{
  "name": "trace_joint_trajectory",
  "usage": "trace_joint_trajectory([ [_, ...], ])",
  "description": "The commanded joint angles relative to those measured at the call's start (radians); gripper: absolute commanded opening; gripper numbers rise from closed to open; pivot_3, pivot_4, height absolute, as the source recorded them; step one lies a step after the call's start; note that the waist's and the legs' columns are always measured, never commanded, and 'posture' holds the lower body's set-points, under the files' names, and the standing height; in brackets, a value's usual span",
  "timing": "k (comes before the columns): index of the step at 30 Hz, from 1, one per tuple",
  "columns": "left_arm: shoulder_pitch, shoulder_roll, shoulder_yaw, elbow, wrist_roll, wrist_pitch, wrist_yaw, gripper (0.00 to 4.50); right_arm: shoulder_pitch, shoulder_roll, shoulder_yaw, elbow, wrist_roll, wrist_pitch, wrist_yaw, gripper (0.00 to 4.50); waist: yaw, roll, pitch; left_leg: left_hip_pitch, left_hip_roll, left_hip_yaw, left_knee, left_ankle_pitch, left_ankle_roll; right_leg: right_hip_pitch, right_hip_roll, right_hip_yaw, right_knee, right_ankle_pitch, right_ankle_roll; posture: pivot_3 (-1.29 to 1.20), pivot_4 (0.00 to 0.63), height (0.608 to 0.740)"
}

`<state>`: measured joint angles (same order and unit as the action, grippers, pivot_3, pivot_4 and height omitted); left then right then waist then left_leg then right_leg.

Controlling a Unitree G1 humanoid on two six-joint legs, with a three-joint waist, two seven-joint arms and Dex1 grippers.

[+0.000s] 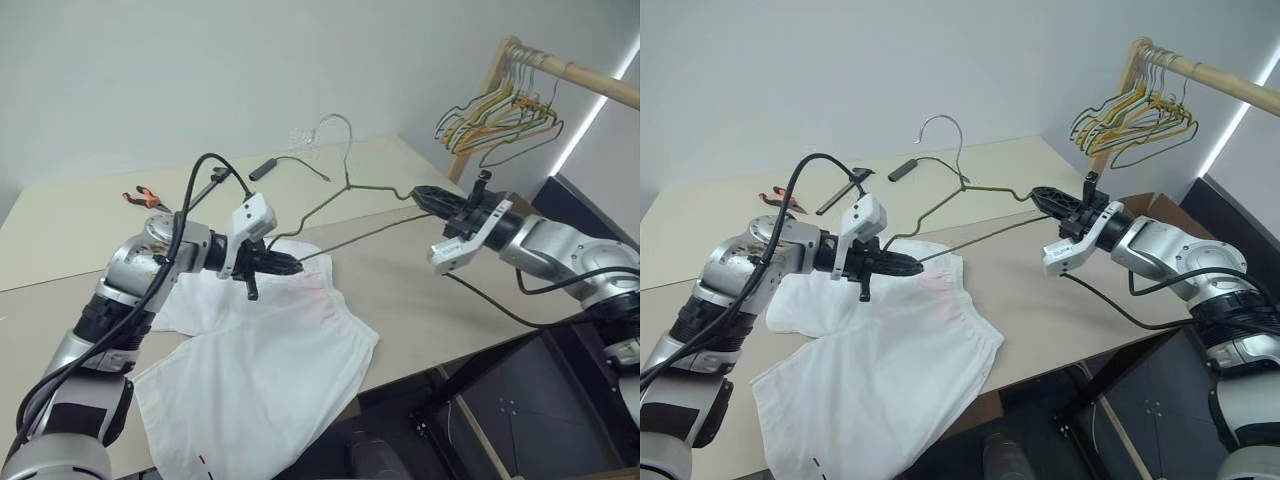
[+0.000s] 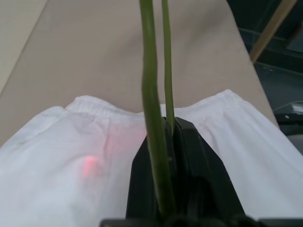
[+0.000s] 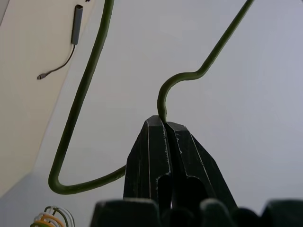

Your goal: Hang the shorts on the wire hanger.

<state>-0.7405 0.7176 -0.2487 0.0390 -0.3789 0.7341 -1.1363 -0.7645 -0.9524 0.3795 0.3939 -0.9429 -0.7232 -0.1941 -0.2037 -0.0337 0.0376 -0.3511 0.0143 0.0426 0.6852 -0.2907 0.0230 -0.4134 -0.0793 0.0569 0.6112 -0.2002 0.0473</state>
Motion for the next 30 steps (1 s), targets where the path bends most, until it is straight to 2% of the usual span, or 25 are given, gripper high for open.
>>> trace_joint_trajectory([
  [1,-0.026,-0.005,0.020,-0.006,0.022,-0.038,0.004,0.12,-0.025,-0.008,-0.063,-0.010,0.119,-0.057,0.042,0.54,-0.002,0.000,0.000,0.000,0.000,0.000,0.000,0.000,0.000,0.000,0.000,0.000,0.000,0.000,0.000,-0.14,0.000,0.740],
  [5,-0.024,0.003,0.034,0.002,0.051,-0.069,0.019,0.12,-0.002,-0.036,-0.043,-0.001,0.303,-0.196,0.182,1.68,-0.003,0.000,0.000,0.000,0.000,0.000,0.000,0.000,0.000,0.000,0.000,0.000,0.000,0.000,0.001,-0.13,0.000,0.740],
  [7,-0.014,0.019,0.036,0.008,0.081,-0.120,0.023,0.12,0.044,-0.064,-0.014,-0.030,0.565,-0.173,0.413,2.38,-0.003,0.000,0.000,0.000,0.000,0.000,0.000,0.000,0.000,0.000,0.000,0.000,-0.001,0.000,0.001,-0.12,0.000,0.740],
  [10,0.005,0.045,0.021,0.012,0.138,-0.214,0.013,0.12,0.117,-0.103,-0.009,-0.160,0.996,0.024,0.789,3.35,0.000,0.000,0.000,0.001,0.000,-0.001,0.000,-0.001,0.001,0.003,0.000,-0.001,-0.002,0.001,0.001,-0.10,0.000,0.740],
  [12,0.021,0.051,0.017,0.005,0.170,-0.280,0.019,0.12,0.113,-0.082,-0.049,-0.219,1.171,0.246,0.943,3.35,-0.003,0.000,0.000,0.004,0.001,-0.001,0.000,-0.001,0.002,0.006,0.000,0.000,-0.002,0.001,0.001,-0.09,0.000,0.740],
  [14,0.039,0.062,0.002,-0.007,0.203,-0.334,0.008,0.12,0.069,-0.072,-0.059,-0.226,1.229,0.416,1.077,3.35,-0.001,-0.001,0.001,0.004,0.002,0.000,0.000,-0.002,0.003,0.011,-0.001,0.002,-0.002,0.001,0.001,-0.08,0.000,0.740],
  [17,0.061,0.064,0.004,-0.040,0.209,-0.343,-0.005,0.12,-0.024,-0.043,-0.028,-0.176,1.174,0.571,1.203,3.35,0.010,0.000,0.001,0.014,0.001,0.001,0.000,-0.002,0.003,0.012,-0.001,0.003,0.000,0.001,0.003,-0.07,0.000,0.740],
  [19,0.080,0.066,0.008,-0.069,0.206,-0.347,-0.017,0.12,-0.074,-0.017,0.002,-0.133,1.101,0.623,1.254,3.35,0.022,0.000,0.001,0.015,0.002,0.001,0.000,-0.002,0.003,0.012,0.002,0.004,0.000,0.000,0.005,-0.06,0.000,0.740],
  [22,0.101,0.062,0.016,-0.105,0.206,-0.335,-0.018,0.12,-0.122,0.026,0.021,-0.095,1.076,0.683,1.384,3.35,0.045,0.000,0.001,0.014,0.002,0.002,0.000,-0.002,0.003,0.009,0.003,0.004,0.000,0.000,0.005,-0.05,0.000,0.740],
  [25,0.109,0.052,0.031,-0.121,0.194,-0.329,-0.017,0.12,-0.162,0.072,0.041,-0.046,1.019,0.704,1.453,2.79,0.062,0.000,0.001,0.012,0.002,0.003,0.000,-0.002,0.004,0.007,0.003,0.004,0.000,0.003,0.001,-0.04,0.000,0.740],
  [30,0.119,0.052,0.046,-0.141,0.186,-0.325,-0.021,0.12,-0.210,0.133,0.065,0.045,0.943,0.696,1.549,0.98,0.089,0.000,0.001,-0.004,0.000,0.006,0.005,-0.003,0.004,-0.009,0.002,0.006,0.003,0.004,0.001,-0.04,0.000,0.740],
])
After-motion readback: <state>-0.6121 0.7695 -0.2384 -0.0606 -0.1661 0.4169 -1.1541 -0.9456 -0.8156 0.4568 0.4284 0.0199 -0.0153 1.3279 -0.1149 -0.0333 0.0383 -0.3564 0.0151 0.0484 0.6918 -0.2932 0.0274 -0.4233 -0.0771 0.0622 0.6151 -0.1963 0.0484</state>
